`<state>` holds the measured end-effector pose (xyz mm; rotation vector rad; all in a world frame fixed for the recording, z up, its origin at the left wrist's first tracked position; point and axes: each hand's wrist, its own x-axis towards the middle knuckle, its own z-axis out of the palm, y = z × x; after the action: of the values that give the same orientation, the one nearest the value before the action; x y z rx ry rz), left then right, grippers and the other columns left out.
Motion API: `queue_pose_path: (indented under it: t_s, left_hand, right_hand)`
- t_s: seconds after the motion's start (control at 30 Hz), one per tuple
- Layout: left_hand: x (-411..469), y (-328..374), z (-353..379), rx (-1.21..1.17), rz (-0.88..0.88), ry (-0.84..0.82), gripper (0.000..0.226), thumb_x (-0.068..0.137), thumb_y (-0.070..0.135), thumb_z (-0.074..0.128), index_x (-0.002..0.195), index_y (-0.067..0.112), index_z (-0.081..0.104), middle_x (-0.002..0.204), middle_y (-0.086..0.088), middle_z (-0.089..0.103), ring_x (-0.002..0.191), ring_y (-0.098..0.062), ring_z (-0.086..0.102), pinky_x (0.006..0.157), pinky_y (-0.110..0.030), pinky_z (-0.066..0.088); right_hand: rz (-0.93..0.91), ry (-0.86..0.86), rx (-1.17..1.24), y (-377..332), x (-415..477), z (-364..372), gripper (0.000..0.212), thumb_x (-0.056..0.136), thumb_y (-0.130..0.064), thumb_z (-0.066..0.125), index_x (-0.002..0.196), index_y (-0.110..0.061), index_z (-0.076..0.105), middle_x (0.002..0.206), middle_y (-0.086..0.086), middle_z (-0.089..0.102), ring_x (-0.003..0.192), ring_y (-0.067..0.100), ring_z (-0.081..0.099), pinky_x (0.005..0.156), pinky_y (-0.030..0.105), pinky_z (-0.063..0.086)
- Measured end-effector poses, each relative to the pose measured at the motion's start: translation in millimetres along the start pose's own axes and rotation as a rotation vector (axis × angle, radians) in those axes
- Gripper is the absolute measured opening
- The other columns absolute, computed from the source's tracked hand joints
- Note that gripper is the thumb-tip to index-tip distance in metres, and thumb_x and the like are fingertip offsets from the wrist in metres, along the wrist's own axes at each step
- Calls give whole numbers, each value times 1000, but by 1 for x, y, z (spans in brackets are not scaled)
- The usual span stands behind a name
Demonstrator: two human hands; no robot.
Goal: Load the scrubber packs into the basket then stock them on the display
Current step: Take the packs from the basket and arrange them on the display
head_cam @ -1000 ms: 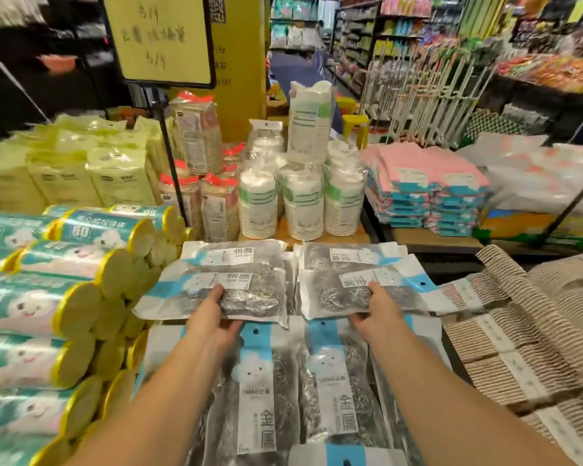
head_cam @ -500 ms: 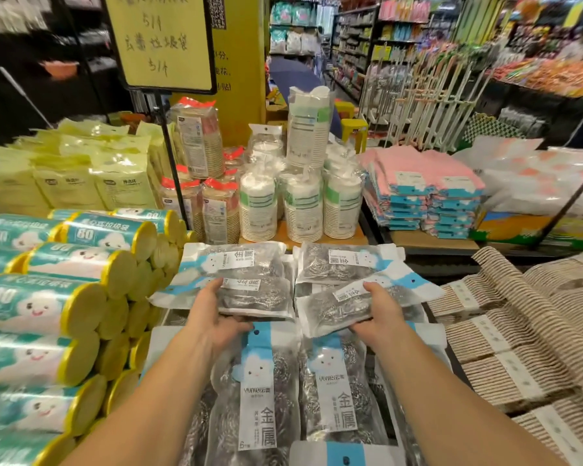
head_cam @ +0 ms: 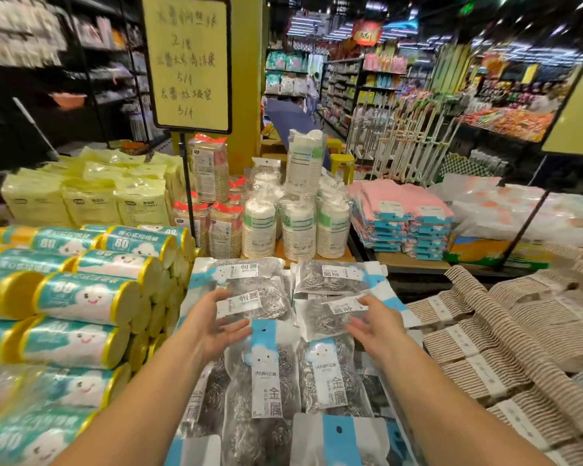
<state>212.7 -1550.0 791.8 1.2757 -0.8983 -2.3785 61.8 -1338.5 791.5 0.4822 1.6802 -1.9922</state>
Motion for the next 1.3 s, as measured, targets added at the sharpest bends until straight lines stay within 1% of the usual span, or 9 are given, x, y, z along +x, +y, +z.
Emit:
queue_pose_path:
  t_s: [0.27, 0.4, 0.67, 0.77, 0.87, 0.97, 1.03, 1.17, 1.3]
  left_hand:
    - [-65, 0, -30, 263, 273, 9, 26, 93, 27, 63, 113, 13, 57, 126, -13, 57, 100, -31, 65, 76, -44, 56]
    - [-116, -9, -65, 512, 535, 98, 42, 87, 34, 70, 124, 22, 57, 118, -4, 66, 93, -18, 65, 71, -34, 48]
    - [-249, -55, -203, 726, 672, 430, 55, 72, 38, 77, 120, 21, 55, 115, -4, 63, 89, -14, 60, 66, -22, 45]
    - [-300, -84, -280, 767, 612, 611, 65, 70, 39, 75, 127, 16, 54, 114, -7, 60, 87, -15, 59, 63, -15, 48]
    - [-344, -120, -362, 736, 515, 764, 73, 62, 43, 67, 127, 12, 54, 110, -9, 61, 87, -18, 60, 72, -26, 48]
    - [-374, -163, -441, 685, 388, 844, 46, 80, 23, 76, 116, 9, 51, 91, -4, 53, 73, -13, 50, 58, -13, 41]
    - [-386, -193, -495, 684, 302, 899, 54, 78, 31, 78, 119, 13, 49, 95, -4, 51, 79, -15, 50, 61, -8, 43]
    - [-374, -257, -618, 777, 92, 928, 91, 49, 67, 58, 125, 19, 53, 104, -3, 58, 99, -25, 62, 90, -39, 52]
    - [-327, -309, -734, 842, -29, 799, 51, 79, 42, 70, 122, 20, 54, 116, -3, 64, 104, -20, 62, 89, -31, 49]
  right_hand:
    - [-172, -121, -168, -4, -53, -14, 16, 98, -9, 57, 112, -1, 59, 105, 13, 62, 99, 26, 65, 86, 39, 59]
    - [-336, -327, -361, 15, -96, 2, 20, 95, -12, 60, 114, -7, 61, 106, 12, 66, 89, 20, 65, 70, 31, 57]
    - [-475, -818, -603, 133, -221, 50, 24, 87, -19, 66, 110, -18, 60, 98, 5, 66, 93, 26, 66, 88, 45, 54]
    - [-445, -997, -676, 201, -276, 55, 22, 89, -15, 65, 110, -15, 58, 93, 5, 63, 83, 21, 62, 77, 36, 52]
    - [-449, -1161, -782, 270, -322, 56, 21, 91, -11, 65, 108, -17, 55, 79, -4, 55, 67, 10, 53, 64, 25, 43]
    - [-443, -1297, -901, 345, -361, 59, 20, 90, -14, 67, 105, -17, 53, 76, -9, 54, 68, 12, 53, 75, 31, 44]
    - [-392, -1344, -976, 399, -382, 60, 21, 89, -16, 68, 105, -17, 54, 77, -10, 55, 69, 9, 54, 74, 31, 43]
    - [-214, -1402, -1138, 535, -410, 55, 26, 90, -24, 66, 114, -21, 55, 86, -11, 59, 76, 6, 57, 73, 25, 45]
    - [19, -1243, -1302, 694, -403, 32, 20, 94, -21, 64, 109, -23, 51, 93, -9, 60, 79, 3, 59, 69, 22, 46]
